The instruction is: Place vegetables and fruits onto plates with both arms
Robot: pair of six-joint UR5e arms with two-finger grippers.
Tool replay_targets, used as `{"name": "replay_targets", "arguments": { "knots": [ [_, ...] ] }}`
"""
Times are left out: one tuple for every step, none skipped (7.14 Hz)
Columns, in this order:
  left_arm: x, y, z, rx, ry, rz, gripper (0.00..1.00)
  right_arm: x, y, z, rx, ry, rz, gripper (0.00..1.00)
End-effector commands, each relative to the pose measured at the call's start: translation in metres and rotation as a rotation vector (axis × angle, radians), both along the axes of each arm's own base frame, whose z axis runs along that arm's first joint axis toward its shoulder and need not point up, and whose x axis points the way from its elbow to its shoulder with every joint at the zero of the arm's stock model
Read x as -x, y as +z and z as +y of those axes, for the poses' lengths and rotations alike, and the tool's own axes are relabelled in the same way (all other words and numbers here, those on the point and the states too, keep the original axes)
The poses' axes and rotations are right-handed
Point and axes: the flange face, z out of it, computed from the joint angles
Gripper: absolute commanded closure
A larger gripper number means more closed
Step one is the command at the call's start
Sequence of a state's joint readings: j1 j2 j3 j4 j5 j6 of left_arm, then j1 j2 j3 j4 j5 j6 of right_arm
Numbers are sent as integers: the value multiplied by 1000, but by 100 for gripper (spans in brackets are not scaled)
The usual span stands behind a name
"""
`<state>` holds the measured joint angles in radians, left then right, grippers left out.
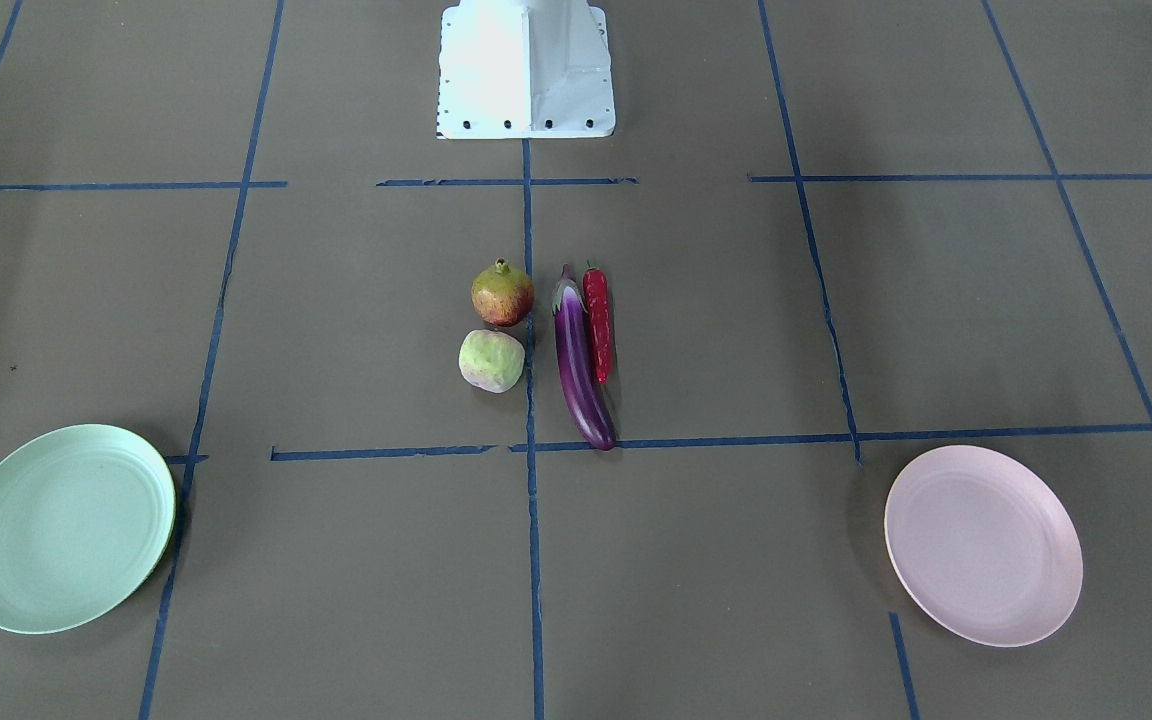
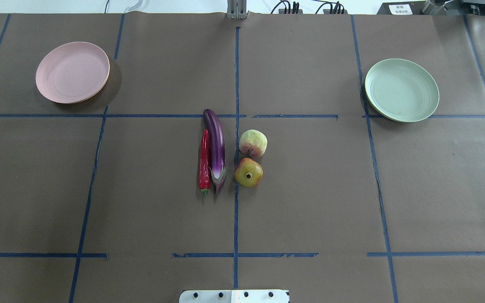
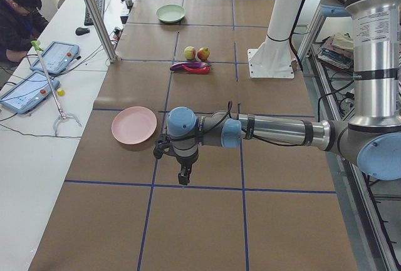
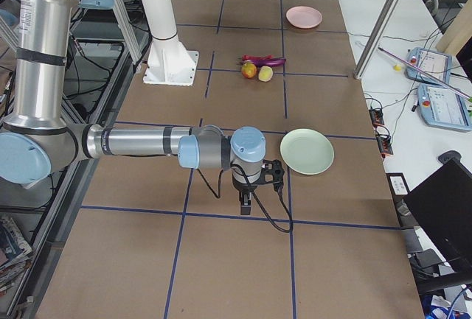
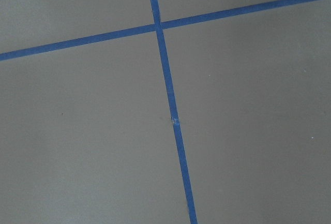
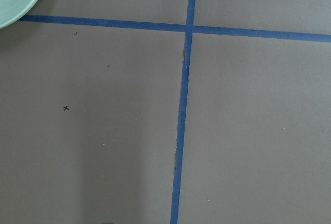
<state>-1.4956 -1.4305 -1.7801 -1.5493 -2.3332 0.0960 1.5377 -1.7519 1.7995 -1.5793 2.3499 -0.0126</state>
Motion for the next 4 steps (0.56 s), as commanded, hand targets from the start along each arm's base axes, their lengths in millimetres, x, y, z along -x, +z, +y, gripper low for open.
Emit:
{"name": "replay_targets", "arguments": {
  "knots": [
    [-1,-2,-1,-5,3,-1,0,1,-7,-3,-42,-2,-2,0],
    [-1,-1,0,-2,3,-1,0,8,-19,-9,-129,-8,-13,0],
    [-1,-1,0,-1,2,0,0,42,-41,-20,-181,-33,-44,0],
    [-1,-1,0,-1,3,2,0,83,-89,-55,-243,-33,-84,0]
  ]
}}
